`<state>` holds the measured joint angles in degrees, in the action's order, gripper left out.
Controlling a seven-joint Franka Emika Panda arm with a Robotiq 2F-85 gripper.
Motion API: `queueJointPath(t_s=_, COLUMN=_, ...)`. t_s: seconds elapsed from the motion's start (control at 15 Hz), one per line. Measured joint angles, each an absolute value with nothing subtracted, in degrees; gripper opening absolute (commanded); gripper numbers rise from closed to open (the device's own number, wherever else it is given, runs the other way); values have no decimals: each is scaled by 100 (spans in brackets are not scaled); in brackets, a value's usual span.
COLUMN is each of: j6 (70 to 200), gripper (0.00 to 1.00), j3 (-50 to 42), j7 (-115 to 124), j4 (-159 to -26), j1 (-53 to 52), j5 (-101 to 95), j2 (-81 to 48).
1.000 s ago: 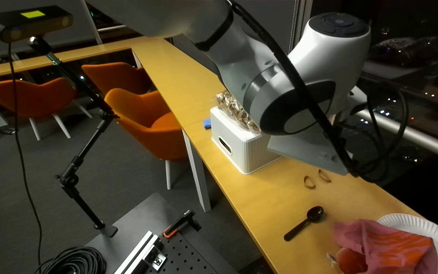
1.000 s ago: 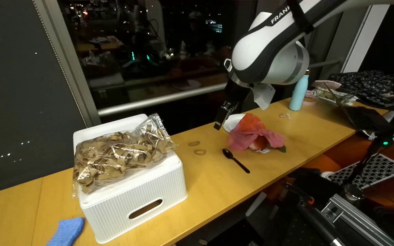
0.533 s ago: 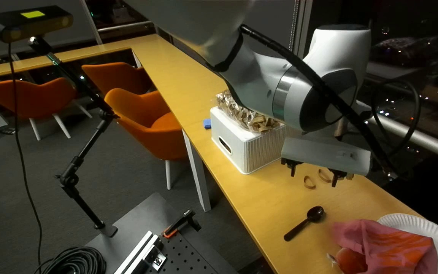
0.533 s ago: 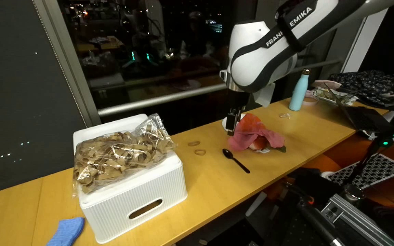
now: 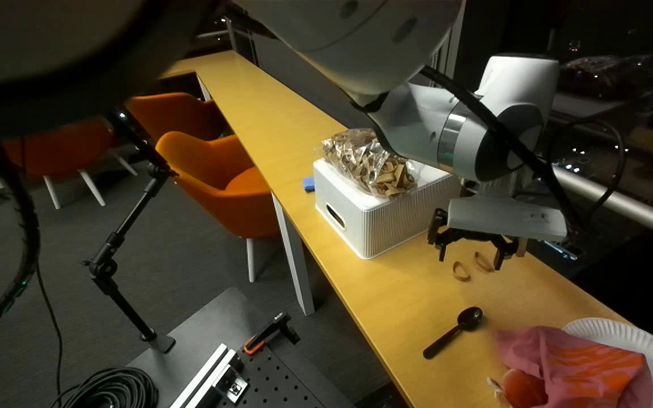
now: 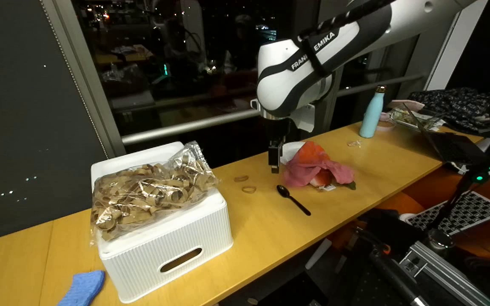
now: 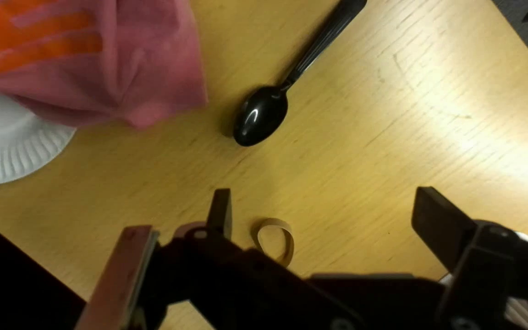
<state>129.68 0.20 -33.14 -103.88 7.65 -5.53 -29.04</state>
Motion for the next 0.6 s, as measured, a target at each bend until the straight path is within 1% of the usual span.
queueJointPath(t_s=0.6, j6=13267, gripper=100, j3=117, j7=-3585, j4=-9793, j1=690, j5=-649, j2=-3527)
